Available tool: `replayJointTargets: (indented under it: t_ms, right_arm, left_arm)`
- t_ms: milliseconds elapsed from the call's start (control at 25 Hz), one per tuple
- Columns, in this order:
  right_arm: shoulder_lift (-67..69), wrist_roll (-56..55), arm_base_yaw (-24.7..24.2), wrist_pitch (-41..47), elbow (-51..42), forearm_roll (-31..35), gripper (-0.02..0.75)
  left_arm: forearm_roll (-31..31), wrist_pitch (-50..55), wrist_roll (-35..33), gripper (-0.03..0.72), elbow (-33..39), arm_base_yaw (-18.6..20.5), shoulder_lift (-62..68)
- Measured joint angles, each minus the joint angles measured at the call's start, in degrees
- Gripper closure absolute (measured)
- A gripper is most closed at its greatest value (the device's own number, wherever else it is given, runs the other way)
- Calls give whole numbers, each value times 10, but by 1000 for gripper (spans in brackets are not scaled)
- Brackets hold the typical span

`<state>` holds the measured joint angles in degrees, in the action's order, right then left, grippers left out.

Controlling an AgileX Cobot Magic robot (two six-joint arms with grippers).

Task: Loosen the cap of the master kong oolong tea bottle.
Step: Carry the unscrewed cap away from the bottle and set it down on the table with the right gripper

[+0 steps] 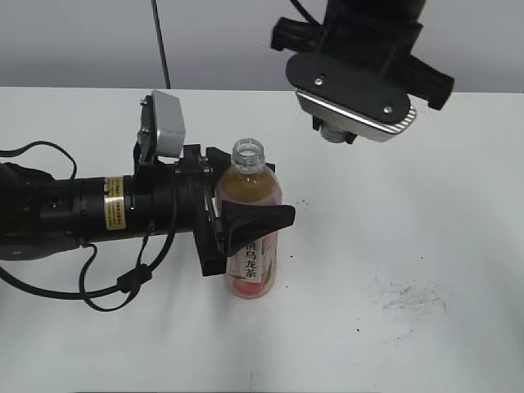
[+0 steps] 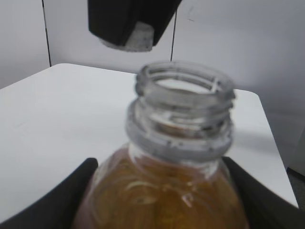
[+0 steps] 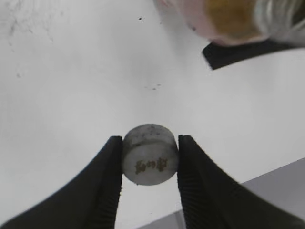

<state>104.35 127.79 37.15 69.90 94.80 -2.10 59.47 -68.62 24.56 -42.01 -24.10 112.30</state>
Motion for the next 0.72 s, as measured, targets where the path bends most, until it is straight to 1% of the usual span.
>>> replayJointTargets:
  t_ms: [120, 200, 280, 360, 440, 640, 720]
  right_arm:
    - [0, -134, -39, 0, -27, 9, 468]
    - [0, -208, -68, -1, -50, 38, 468]
    - [0, -268, -88, -1, -74, 83, 468]
    - [0, -340, -92, -1, -91, 106, 468]
    - [1, -422, -93, -1, -103, 112, 468]
    - [31, -705, -93, -8, -137, 96, 468]
    - [56, -798, -93, -7, -158, 88, 468]
  left_arm:
    - [0, 0, 0, 242, 0, 0, 0]
    - [0, 0, 0, 242, 0, 0, 0]
    - [0, 0, 0, 242, 0, 0, 0]
    - [0, 0, 0, 242, 0, 0, 0]
    - [0, 0, 0, 242, 0, 0, 0]
    - [0, 0, 0, 242, 0, 0, 0]
    - [0, 0, 0, 242, 0, 0, 0]
